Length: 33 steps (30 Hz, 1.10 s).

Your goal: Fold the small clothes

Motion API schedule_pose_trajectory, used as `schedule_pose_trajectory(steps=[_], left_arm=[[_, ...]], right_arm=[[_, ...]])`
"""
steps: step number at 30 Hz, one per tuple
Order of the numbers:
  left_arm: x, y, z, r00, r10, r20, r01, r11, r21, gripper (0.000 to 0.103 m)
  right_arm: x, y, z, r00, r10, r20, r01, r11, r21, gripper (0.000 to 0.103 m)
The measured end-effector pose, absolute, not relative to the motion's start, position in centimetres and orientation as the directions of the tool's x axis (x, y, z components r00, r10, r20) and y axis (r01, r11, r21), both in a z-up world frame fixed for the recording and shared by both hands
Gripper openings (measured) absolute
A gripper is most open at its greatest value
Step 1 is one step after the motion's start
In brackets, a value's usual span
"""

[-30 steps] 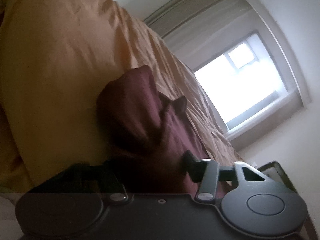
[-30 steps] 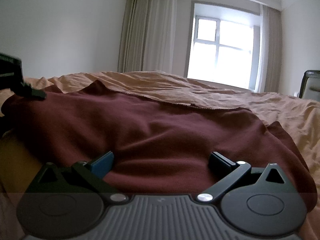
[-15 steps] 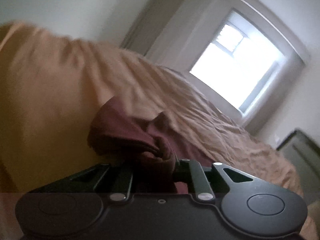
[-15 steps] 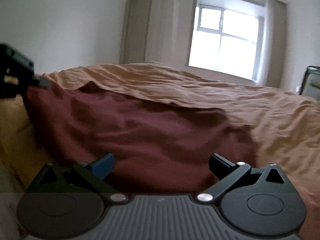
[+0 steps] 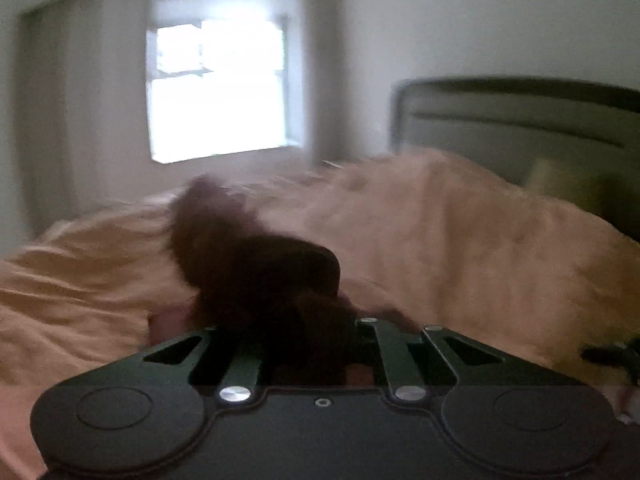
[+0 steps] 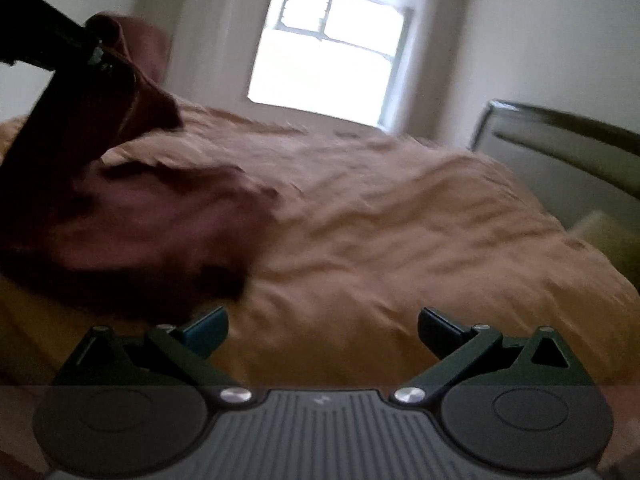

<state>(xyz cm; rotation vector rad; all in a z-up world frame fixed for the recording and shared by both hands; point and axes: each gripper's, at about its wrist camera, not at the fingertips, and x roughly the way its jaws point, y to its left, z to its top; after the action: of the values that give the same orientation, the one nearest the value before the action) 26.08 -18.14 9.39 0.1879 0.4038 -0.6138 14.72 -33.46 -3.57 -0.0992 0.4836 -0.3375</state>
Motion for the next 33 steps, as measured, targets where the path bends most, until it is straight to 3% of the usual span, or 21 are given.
schedule_pose_trajectory(steps=[3, 7, 8, 10, 13, 18, 22, 26, 33], left_arm=[[25.8, -19.6, 6.4, 0.643, -0.584, -0.496, 0.636, 0.768, -0.081, 0.013], [26.2, -18.9, 3.7, 0.576, -0.592, -0.564, 0.596, 0.776, -0.207, 0.023], [26.4, -18.5, 3.4, 0.573, -0.598, -0.56, 0.587, 0.776, -0.229, 0.028], [26.5, -17.7, 3.6, 0.564, -0.625, -0.54, 0.587, 0.763, -0.271, 0.048], [26.0, -17.3, 4.3, 0.568, -0.649, -0.507, 0.593, 0.749, -0.295, 0.071], [25.0, -16.9, 5.3, 0.591, -0.643, -0.487, 0.583, 0.758, -0.292, 0.082], [24.4, -14.4, 6.5, 0.658, -0.597, -0.459, 0.514, 0.802, -0.305, 0.1], [24.1, -11.4, 7.2, 0.743, -0.506, -0.439, 0.403, 0.861, -0.311, 0.102], [25.9, -8.1, 4.8, 0.74, -0.399, -0.542, 0.24, 0.909, -0.341, 0.102]], right_arm=[[14.1, -34.6, -4.4, 0.79, -0.382, -0.48, 0.332, 0.924, -0.19, 0.103], [13.6, -35.1, -5.2, 0.774, -0.383, -0.504, 0.322, 0.924, -0.209, 0.103], [13.6, -35.0, -5.2, 0.775, -0.381, -0.504, 0.313, 0.924, -0.217, 0.103], [13.8, -34.8, -5.3, 0.778, -0.38, -0.5, 0.301, 0.924, -0.234, 0.103], [14.4, -34.5, -5.3, 0.787, -0.368, -0.495, 0.288, 0.929, -0.234, 0.103], [14.6, -33.6, -5.0, 0.801, -0.356, -0.482, 0.283, 0.934, -0.22, 0.103], [14.3, -33.6, -4.7, 0.804, -0.373, -0.464, 0.307, 0.927, -0.214, 0.103], [13.9, -34.6, -3.6, 0.812, -0.402, -0.422, 0.396, 0.912, -0.106, 0.103], [15.6, -37.2, 0.2, 0.873, -0.337, -0.352, 0.419, 0.888, 0.19, 0.103]])
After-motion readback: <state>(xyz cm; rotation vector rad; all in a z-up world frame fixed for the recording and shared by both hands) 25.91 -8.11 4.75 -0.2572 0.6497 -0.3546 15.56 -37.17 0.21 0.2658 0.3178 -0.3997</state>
